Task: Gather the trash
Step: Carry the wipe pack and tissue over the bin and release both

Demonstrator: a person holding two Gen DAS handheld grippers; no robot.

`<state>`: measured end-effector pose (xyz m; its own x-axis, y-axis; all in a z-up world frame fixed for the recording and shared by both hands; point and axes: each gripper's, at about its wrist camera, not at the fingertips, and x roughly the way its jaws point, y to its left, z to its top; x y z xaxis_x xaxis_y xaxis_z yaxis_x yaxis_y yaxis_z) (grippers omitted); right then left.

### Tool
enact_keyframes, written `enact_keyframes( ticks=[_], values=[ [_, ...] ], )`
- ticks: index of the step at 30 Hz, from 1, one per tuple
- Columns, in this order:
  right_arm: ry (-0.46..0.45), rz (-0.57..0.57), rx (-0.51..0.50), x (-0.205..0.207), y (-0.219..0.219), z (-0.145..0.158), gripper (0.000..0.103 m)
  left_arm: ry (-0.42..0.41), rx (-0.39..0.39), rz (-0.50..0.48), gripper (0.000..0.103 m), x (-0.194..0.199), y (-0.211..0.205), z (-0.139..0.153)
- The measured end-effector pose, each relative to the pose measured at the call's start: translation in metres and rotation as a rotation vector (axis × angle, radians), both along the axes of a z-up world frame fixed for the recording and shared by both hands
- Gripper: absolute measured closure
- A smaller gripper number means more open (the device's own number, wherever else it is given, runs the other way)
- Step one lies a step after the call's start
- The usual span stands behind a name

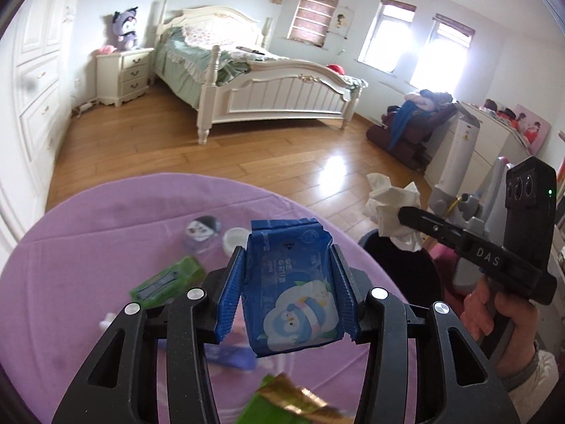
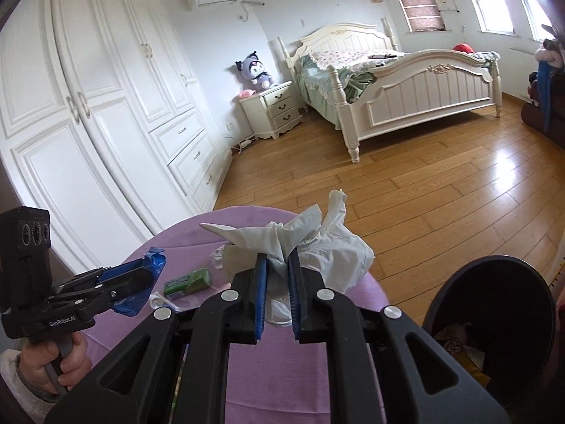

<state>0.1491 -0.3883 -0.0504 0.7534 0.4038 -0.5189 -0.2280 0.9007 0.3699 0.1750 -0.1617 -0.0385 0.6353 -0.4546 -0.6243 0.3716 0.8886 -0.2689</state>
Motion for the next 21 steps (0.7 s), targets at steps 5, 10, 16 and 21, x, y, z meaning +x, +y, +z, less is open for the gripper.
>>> enact_keyframes(
  ticks=[5,10,16,21],
  values=[
    [0.029,-0.084,0.015,0.002,-0.040,-0.023,0.091,0.025,-0.023,-0.090,0.055,0.020,-0.070,-0.016],
    [0.058,-0.177,0.046,0.004,-0.086,-0.041,0.091,0.054,-0.011,-0.193,0.055,0.033,-0.137,-0.032],
    [0.108,-0.274,0.065,0.000,-0.129,-0.070,0.091,0.104,0.016,-0.283,0.055,0.046,-0.202,-0.059],
    [0.148,-0.325,0.083,-0.005,-0.157,-0.091,0.091,0.138,0.040,-0.337,0.055,0.051,-0.235,-0.077]
  ],
)
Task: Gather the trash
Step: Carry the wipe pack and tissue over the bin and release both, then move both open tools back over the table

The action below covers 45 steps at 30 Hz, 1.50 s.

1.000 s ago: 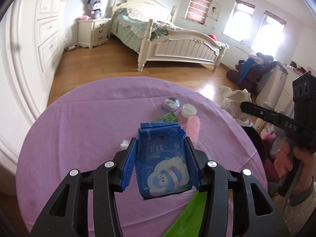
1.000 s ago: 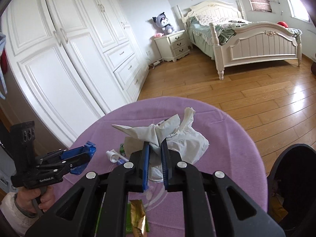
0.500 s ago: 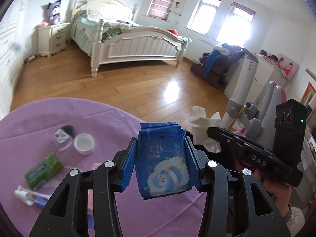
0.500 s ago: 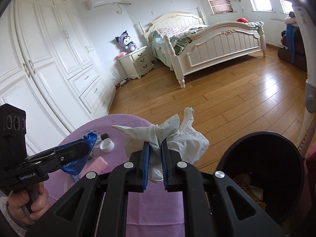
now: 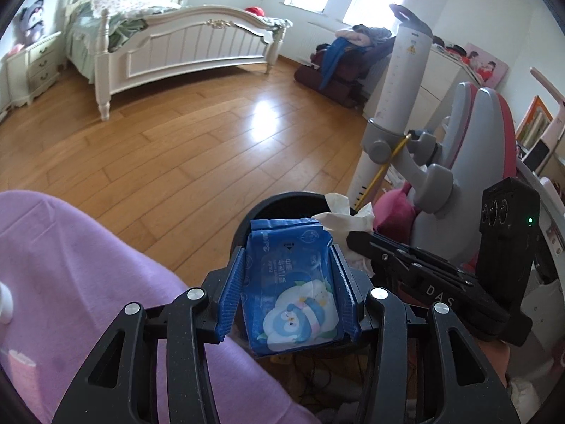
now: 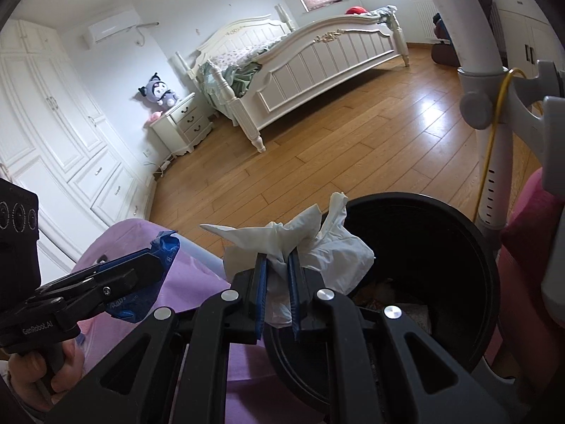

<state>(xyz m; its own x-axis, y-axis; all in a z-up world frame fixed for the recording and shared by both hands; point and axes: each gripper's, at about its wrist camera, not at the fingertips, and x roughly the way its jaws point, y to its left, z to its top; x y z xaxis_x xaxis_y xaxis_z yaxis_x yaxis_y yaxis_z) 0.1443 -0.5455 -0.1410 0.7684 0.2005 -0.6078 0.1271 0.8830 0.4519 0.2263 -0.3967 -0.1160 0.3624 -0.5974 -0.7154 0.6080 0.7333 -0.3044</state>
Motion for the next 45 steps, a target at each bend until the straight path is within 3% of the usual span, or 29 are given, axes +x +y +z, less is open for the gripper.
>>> enact_keyframes(
  ticks=[10,12,13,14,15,16,17,23,31,39,45],
  values=[
    [0.033,-0.052,0.028,-0.011,-0.031,-0.023,0.088,0.031,0.030,-0.067,0.055,0.001,-0.050,-0.020],
    [0.046,-0.075,0.020,-0.012,-0.034,-0.024,0.086,0.020,0.052,-0.080,0.046,-0.002,-0.059,-0.019],
    [0.056,-0.089,0.011,-0.014,-0.037,-0.025,0.080,0.009,0.061,-0.078,0.035,-0.003,-0.062,-0.018],
    [0.060,-0.109,0.007,-0.016,-0.039,-0.025,0.062,-0.003,0.062,-0.073,0.024,-0.005,-0.063,-0.015],
    [0.053,-0.131,0.015,-0.020,-0.042,-0.024,0.048,-0.014,0.059,-0.067,0.019,-0.008,-0.062,-0.012],
    [0.036,-0.146,0.028,-0.026,-0.047,-0.024,0.029,-0.023,0.055,-0.063,0.014,-0.010,-0.062,-0.008],
    [0.028,-0.147,0.035,-0.028,-0.048,-0.021,0.027,-0.031,0.051,-0.063,0.014,-0.012,-0.060,-0.004],
    [0.023,-0.093,-0.009,-0.026,-0.029,-0.007,0.026,-0.060,0.036,-0.051,0.014,-0.024,-0.028,0.023],
    [-0.013,0.005,-0.035,-0.010,0.020,0.017,0.027,-0.103,0.017,0.060,0.014,-0.027,0.059,0.051],
    [-0.037,0.181,-0.077,0.005,0.096,0.038,0.027,-0.174,0.098,0.191,0.014,-0.028,0.155,0.062],
    [-0.045,0.342,-0.118,0.015,0.158,0.049,0.026,-0.197,0.188,0.240,0.014,-0.024,0.226,0.054]
  ],
)
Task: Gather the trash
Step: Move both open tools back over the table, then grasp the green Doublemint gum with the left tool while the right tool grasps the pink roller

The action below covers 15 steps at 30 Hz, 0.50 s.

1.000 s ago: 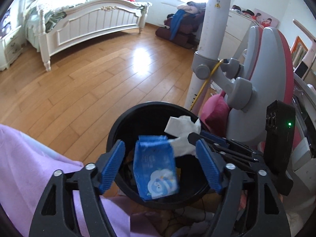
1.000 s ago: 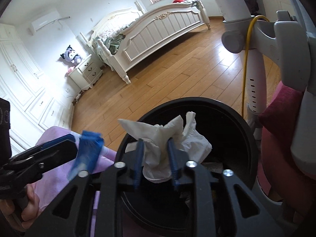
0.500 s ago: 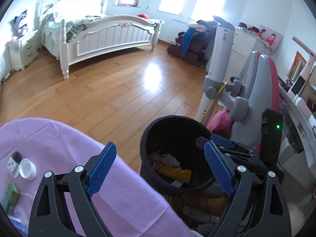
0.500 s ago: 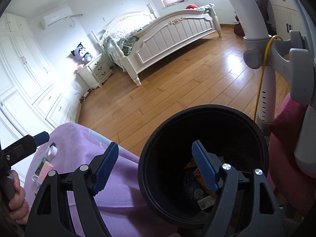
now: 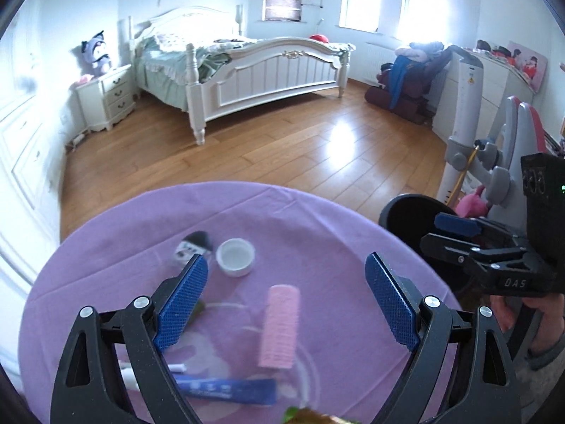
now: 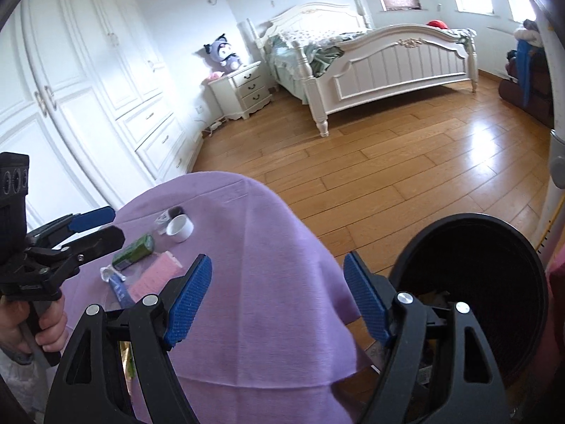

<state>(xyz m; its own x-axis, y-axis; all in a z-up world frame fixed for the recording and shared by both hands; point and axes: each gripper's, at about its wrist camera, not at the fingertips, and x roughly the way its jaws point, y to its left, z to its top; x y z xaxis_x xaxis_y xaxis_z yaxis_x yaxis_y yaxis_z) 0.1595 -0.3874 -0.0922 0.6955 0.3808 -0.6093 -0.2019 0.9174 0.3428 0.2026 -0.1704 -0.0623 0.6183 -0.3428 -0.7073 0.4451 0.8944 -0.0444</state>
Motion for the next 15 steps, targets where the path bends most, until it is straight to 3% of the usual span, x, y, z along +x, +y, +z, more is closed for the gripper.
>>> enact_keyframes(
  ticks=[8,15],
  values=[
    [0.001,0.233,-0.095,0.009,0.081,0.004,0.027,0.067,0.021,0.043,0.014,0.018,0.092,-0.025],
    [0.009,0.390,-0.221,0.013,0.130,-0.007,0.027,0.128,0.038,0.014,0.024,0.035,0.102,-0.046]
  ],
)
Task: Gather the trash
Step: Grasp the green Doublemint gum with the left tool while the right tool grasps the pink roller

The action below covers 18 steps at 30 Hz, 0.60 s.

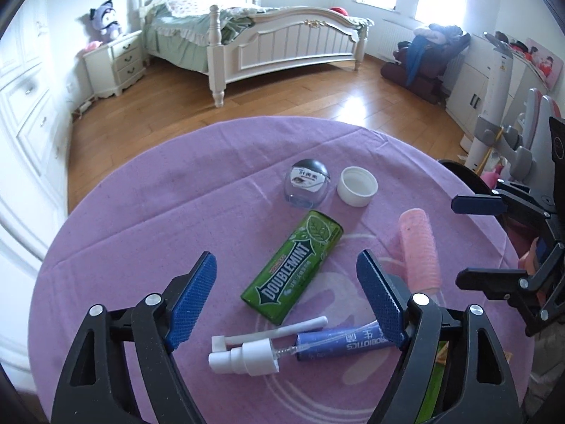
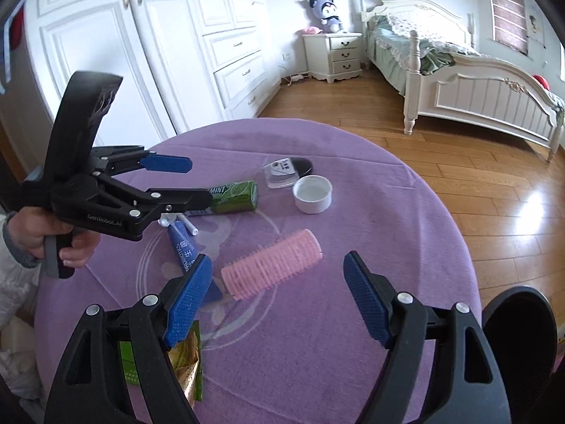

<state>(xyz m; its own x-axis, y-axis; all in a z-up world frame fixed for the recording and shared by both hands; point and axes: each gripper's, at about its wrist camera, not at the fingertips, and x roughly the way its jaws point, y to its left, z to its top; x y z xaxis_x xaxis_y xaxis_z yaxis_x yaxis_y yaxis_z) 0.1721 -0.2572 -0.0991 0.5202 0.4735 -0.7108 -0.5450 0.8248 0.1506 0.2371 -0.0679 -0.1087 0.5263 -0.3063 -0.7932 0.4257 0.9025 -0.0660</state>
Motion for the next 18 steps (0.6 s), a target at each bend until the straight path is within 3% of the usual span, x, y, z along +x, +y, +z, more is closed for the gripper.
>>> enact_keyframes(
  ticks=[3,13,18],
  values=[
    [0.024,0.052,-0.052,0.003,0.009,-0.008,0.027,0.016,0.017,-0.022,0.029,0.003,-0.004,-0.010],
    [0.066,0.078,-0.072,0.017,0.015,-0.014,0.029,0.036,-0.015,-0.012,0.067,0.016,-0.013,-0.023],
    [0.063,0.059,-0.051,0.016,0.015,-0.013,0.029,0.011,-0.048,0.022,0.071,0.014,-0.013,-0.019]
  ],
)
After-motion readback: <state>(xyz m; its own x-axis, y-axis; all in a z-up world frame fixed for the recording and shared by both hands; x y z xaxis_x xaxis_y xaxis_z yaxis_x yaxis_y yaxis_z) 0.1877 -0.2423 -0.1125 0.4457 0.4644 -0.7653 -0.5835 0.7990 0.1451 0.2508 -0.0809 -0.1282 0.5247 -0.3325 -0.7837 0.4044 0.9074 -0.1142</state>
